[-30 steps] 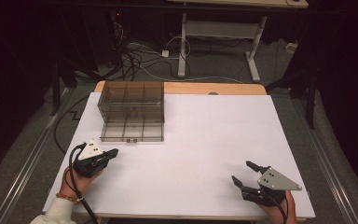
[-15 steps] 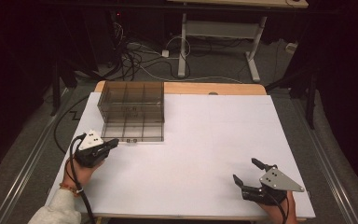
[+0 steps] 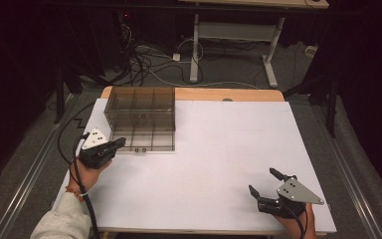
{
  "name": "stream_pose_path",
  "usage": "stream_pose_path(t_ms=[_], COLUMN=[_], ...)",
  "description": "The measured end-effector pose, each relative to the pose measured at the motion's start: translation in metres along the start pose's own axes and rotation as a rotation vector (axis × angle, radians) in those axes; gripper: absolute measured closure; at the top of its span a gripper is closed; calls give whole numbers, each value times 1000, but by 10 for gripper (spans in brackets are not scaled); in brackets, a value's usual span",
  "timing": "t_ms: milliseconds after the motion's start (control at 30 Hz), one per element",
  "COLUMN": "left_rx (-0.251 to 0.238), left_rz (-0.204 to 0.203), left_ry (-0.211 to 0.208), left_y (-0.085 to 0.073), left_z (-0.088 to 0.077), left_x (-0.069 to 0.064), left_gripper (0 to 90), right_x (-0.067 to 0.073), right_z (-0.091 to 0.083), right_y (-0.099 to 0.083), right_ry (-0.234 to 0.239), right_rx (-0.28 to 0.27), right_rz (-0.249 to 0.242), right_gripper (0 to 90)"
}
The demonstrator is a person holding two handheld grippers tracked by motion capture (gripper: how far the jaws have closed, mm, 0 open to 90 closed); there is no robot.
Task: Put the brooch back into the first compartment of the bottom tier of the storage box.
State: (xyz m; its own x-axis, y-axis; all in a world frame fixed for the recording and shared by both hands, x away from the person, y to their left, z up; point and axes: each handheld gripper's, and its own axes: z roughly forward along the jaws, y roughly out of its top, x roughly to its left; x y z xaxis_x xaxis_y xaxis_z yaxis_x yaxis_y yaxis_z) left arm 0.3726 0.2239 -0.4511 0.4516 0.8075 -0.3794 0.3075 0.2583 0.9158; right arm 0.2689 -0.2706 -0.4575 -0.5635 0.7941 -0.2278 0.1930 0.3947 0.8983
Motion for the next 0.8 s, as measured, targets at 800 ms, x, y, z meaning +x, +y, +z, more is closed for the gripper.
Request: stream_pose_path(t_ms=[800], left_rx=[19], left_rz=[-24], left_ry=[69], left_y=[-3], left_z=[38], left_x=[26], left_gripper=[879], right_x=[-2], right_z=[2], right_y=[-1], right_ry=[0], right_rx=[1], right_rz=[-4], right_gripper=[159])
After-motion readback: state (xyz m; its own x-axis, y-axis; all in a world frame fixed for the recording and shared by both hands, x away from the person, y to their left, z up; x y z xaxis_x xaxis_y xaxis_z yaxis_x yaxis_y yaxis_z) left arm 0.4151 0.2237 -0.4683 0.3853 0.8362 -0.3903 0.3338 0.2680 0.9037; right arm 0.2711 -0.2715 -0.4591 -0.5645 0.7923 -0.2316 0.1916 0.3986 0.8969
